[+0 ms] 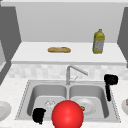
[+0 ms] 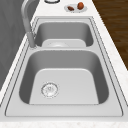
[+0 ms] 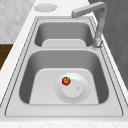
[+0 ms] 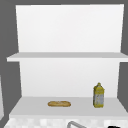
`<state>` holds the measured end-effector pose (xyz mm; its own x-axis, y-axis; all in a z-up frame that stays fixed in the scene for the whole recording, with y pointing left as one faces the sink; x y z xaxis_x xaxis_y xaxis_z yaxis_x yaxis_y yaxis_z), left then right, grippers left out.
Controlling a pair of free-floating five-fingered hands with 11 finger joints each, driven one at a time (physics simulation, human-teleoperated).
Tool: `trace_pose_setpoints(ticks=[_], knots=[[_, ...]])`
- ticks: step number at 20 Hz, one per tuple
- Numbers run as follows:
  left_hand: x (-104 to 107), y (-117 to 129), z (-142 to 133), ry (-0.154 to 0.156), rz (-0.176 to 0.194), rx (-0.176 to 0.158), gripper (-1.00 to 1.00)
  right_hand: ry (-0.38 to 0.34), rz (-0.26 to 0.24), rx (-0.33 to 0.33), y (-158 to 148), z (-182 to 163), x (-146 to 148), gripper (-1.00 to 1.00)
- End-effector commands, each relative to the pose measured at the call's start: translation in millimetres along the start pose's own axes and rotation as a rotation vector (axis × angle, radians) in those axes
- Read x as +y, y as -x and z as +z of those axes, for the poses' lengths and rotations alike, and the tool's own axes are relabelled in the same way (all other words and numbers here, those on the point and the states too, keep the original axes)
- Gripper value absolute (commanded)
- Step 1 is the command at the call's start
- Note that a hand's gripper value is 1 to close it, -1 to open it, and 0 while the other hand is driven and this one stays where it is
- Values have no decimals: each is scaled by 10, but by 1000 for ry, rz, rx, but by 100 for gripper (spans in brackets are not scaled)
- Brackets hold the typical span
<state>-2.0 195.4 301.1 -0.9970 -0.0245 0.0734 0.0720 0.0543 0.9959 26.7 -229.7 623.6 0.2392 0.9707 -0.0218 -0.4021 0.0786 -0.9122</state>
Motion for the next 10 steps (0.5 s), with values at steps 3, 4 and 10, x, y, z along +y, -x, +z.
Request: trace_pose_setpoints(ticks=[3, 4, 10], knots=[[0, 0, 0, 0, 0, 0, 0, 7, 2, 27, -9, 397, -334, -100], [0, 0, 0, 0, 0, 0, 0, 5, 2, 27, -13, 461, -393, -100], [0, 0, 0, 0, 0, 0, 0, 1, 2, 22, -27, 791, -777, -100]])
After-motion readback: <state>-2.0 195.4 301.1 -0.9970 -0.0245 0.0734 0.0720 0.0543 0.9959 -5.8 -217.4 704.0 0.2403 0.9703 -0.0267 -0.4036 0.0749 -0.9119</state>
